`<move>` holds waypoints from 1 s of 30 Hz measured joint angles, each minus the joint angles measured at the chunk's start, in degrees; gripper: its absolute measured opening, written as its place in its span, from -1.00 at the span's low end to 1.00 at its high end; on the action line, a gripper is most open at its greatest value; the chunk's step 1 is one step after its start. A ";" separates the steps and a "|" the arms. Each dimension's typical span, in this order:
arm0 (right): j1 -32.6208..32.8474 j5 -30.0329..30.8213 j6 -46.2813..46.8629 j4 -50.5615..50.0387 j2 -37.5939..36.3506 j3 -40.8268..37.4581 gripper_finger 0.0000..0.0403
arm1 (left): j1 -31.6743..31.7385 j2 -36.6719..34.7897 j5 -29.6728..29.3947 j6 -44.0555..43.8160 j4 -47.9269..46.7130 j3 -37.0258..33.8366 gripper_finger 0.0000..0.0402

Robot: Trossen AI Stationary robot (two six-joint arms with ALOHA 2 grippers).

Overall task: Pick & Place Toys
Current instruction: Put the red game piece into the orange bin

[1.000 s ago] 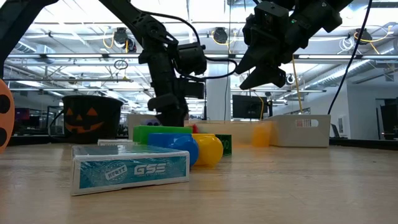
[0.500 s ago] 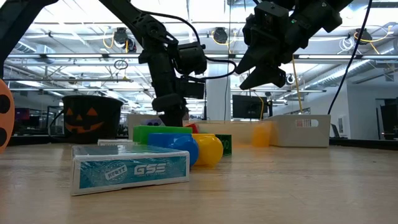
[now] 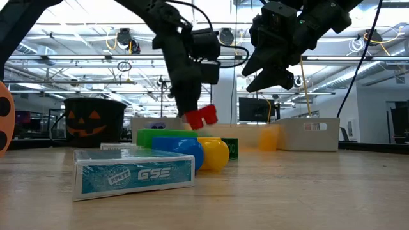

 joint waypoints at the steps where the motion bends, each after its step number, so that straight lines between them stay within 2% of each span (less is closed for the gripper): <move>1: 0.00 -0.06 -0.09 0.00 0.00 0.00 0.10 | 0.14 -0.04 0.76 0.03 -1.28 1.19 -0.90; 4: 0.00 -0.20 -0.95 0.00 -0.17 0.00 0.10 | 0.66 -0.09 3.76 0.07 -5.63 4.26 -0.86; 9: 0.09 -0.45 -1.89 0.37 -1.93 0.00 0.10 | 1.74 -0.09 11.52 -0.03 -11.72 8.65 -0.96; 15: 0.09 -1.77 -3.34 0.60 -6.21 0.00 0.10 | 3.08 -0.09 21.23 -1.83 -15.54 12.27 -0.86; 19: 0.09 -1.19 -3.43 2.72 -9.95 0.00 0.10 | 3.90 -0.13 29.48 -4.33 -15.37 14.00 -0.92; 22: 0.15 1.84 -5.88 6.06 -12.81 0.00 0.10 | 4.58 -0.13 37.29 -8.73 -13.34 15.24 -0.96; 24: 0.67 5.20 -8.71 8.48 -14.57 0.02 0.10 | 5.09 -0.13 42.37 -12.25 -11.44 15.84 -0.91; 30: 4.85 21.36 -23.21 9.81 -18.22 1.77 0.10 | 6.80 -0.13 60.10 -26.68 -1.44 16.26 -0.84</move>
